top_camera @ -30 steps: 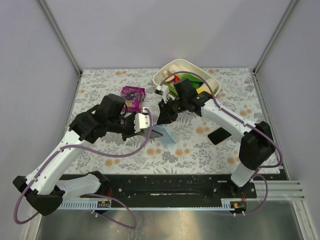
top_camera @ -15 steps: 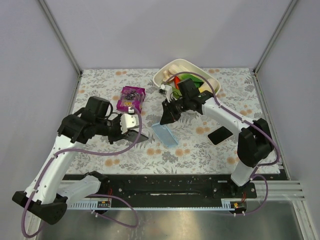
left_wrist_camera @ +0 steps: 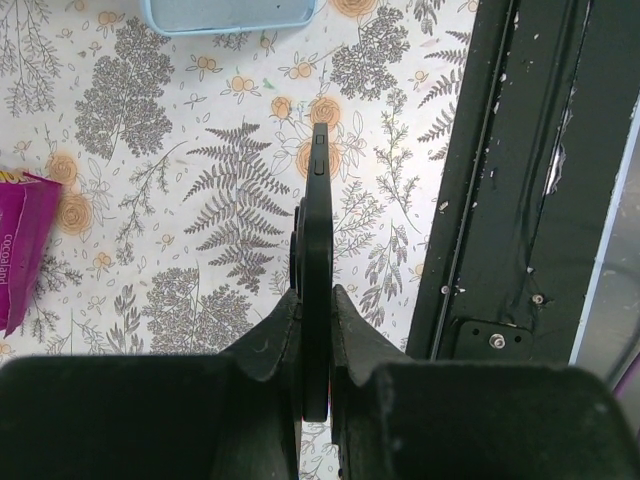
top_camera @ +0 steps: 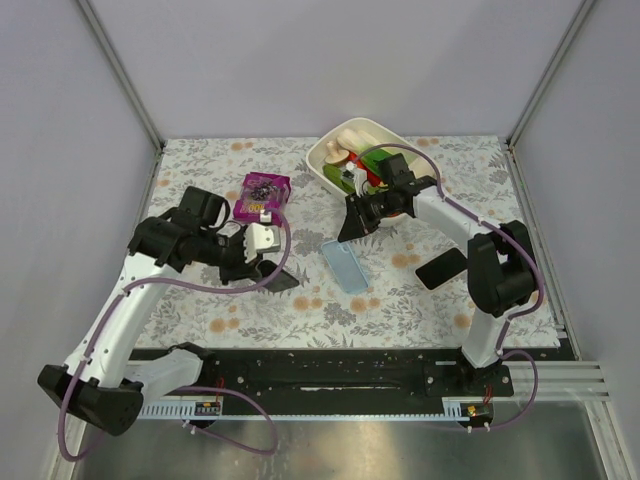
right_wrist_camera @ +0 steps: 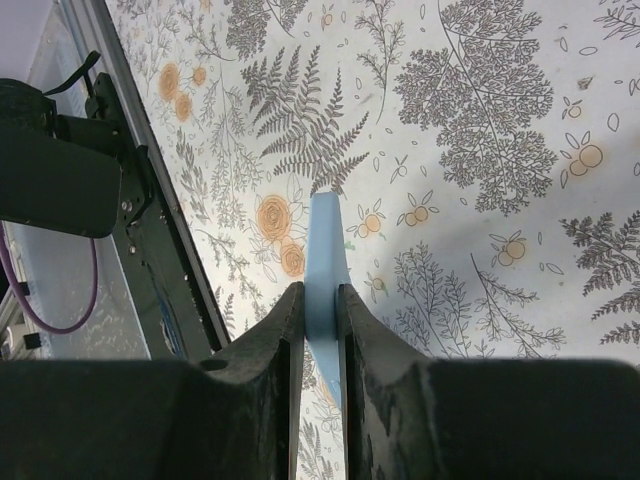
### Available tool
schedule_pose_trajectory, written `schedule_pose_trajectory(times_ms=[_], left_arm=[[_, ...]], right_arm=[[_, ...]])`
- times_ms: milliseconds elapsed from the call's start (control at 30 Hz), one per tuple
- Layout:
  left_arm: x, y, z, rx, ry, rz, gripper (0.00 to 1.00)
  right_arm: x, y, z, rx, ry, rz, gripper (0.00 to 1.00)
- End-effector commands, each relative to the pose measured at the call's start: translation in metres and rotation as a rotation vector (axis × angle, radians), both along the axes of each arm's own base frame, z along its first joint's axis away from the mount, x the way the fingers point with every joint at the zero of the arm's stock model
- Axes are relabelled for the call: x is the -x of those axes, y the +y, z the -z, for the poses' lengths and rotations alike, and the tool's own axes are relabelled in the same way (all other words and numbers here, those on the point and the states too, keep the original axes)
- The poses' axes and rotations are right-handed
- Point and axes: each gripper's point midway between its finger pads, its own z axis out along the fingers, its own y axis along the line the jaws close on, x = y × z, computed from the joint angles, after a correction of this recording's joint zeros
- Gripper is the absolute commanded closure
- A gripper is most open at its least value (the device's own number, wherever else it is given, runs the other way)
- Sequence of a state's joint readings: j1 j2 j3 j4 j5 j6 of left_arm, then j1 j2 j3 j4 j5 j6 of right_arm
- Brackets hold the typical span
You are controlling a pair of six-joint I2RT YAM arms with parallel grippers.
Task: Take the phone out of the phone case
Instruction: Place the phone case at the center of the board.
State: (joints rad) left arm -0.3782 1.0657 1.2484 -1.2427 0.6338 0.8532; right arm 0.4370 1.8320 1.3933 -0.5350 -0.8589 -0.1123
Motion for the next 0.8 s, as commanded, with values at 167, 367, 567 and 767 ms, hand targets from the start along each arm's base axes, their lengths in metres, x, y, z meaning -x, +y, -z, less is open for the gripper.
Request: schedule_pose_trajectory(times_ms=[167, 367, 567, 767], left_arm=[[-0.012, -0.009, 0.005, 0.044, 0.031, 0.066, 1.0], [-0.016, -0.007, 0.025, 0.048, 0.133, 0.08, 1.0], [-0.021, -0.01, 0.05, 0.047, 0.238, 0.078, 1.0], [-0.024, -0.016, 0.069, 0.104, 0.404, 0.07, 1.0]], right_arm=[[-0.014, -0.03, 0.053, 0.1, 0.085, 0.072, 0.79], [-0.023, -0.041, 0.063, 0.126, 0.105, 0.118, 0.51], [-0.026, -0.044, 0.061, 0.15, 0.084, 0.138, 0.3], [-0.025, -0.045, 0.054, 0.146, 0.059, 0.141, 0.2]])
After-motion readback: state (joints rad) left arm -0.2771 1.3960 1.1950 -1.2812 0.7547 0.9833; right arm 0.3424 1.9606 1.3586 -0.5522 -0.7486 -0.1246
